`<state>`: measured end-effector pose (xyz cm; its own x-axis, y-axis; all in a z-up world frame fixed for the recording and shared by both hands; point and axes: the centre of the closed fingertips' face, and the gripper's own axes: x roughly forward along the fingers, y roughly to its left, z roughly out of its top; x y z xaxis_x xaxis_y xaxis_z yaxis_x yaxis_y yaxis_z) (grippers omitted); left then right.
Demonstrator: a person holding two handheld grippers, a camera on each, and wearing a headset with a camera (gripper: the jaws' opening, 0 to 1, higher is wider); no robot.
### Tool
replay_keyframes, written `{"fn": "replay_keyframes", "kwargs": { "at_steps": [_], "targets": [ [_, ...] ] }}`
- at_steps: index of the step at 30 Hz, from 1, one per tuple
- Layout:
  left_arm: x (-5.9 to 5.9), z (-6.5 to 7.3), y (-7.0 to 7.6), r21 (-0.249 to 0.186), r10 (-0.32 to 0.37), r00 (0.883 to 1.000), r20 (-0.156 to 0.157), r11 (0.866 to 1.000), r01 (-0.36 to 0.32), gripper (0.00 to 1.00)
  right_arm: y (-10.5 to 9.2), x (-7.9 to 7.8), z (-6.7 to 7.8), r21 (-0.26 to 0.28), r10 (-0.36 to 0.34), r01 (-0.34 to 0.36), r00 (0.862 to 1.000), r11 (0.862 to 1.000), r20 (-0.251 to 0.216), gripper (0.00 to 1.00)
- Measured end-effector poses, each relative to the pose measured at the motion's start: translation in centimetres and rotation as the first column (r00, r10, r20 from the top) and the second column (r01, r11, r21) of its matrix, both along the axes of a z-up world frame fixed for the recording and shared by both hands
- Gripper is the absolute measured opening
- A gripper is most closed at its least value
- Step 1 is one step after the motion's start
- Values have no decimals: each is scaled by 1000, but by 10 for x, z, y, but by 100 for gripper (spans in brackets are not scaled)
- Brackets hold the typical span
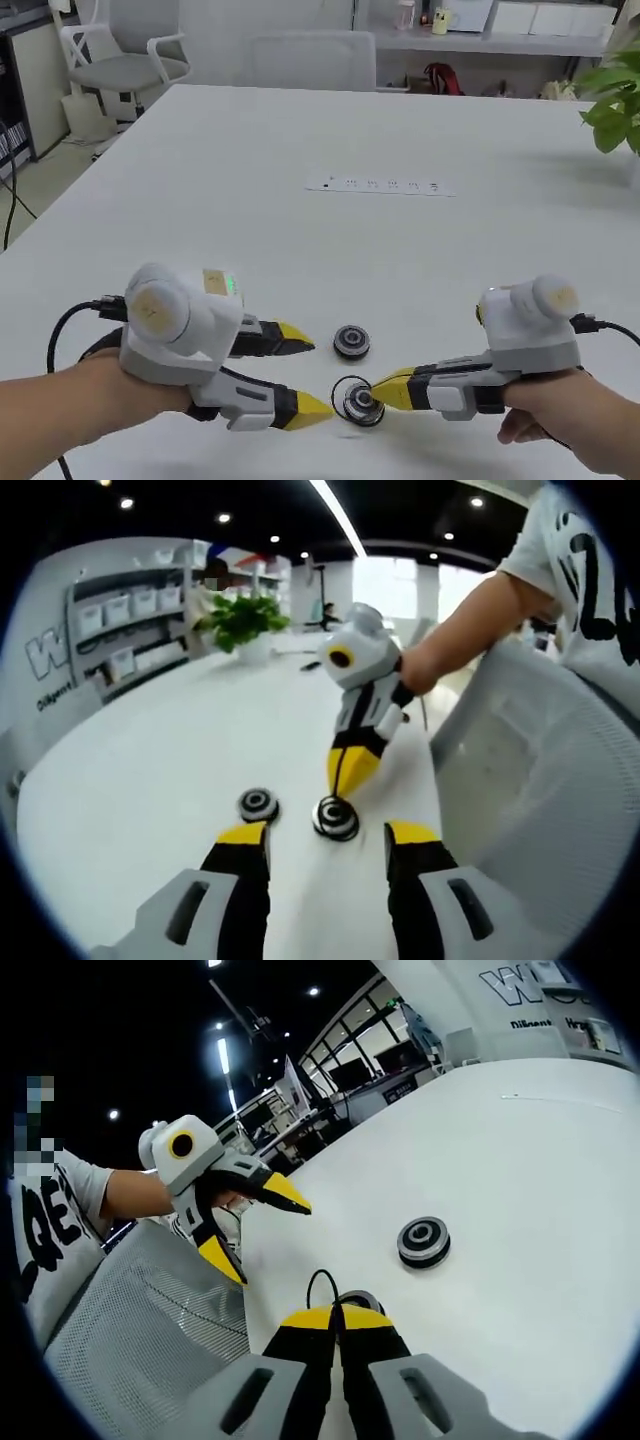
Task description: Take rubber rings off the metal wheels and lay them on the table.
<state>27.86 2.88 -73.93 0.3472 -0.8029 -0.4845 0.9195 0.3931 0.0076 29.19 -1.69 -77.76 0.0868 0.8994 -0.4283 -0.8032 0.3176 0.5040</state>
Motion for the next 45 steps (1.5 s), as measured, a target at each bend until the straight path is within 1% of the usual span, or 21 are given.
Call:
{"fn": "replay_keyframes", "kwargs": {
  "at_steps": [4,6,8,11,13,16,22,25,27,29,33,36,40,42,45],
  "targets": [
    [1,5,8,-17,20,1000,6,1000,-20,52,3,1,5,15,2,-2,1000,1000,0,0],
    [1,6,12,-10,19,1000,23,1000,-19,54,5,3,7,20,6,-6,1000,1000,3,0],
    [2,7,15,-15,26,999,22,1000,-26,56,7,6,9,28,4,-4,1000,1000,0,0],
    [2,8,18,-22,31,999,22,999,-31,59,8,6,9,21,14,-14,1000,1000,7,0],
    [2,10,21,-26,39,999,30,999,-39,60,9,9,10,35,1,-1,1000,999,1,0],
    [0,9,23,-34,48,999,24,998,-47,63,10,7,11,34,7,-7,1000,999,5,0],
    [-4,6,27,-41,66,998,4,997,-66,67,11,10,12,41,7,-7,1000,999,4,0],
    [-5,5,29,-49,75,997,-1,996,-75,71,13,12,14,51,0,0,1000,999,5,0],
    [-5,5,30,-49,77,997,1,996,-77,71,15,12,15,55,0,-1,1000,998,9,0],
    [-5,6,33,-54,82,997,-4,995,-82,72,17,13,17,65,-5,5,1000,998,8,0],
    [-7,5,38,-46,89,996,-3,995,-89,74,20,14,20,77,-12,11,1000,997,15,0],
    [-7,3,42,-46,105,994,-7,993,-105,75,23,14,18,72,-14,12,1000,997,17,0],
    [-7,5,45,-62,125,992,-10,990,-126,75,25,13,12,46,-7,6,1000,999,22,0],
    [-8,5,46,-61,126,992,-9,990,-126,76,26,14,9,32,-7,6,1000,999,25,0],
    [-8,4,49,-49,127,992,-7,991,-127,76,29,16,8,27,-10,9,1000,1000,27,0]
  ]
}}
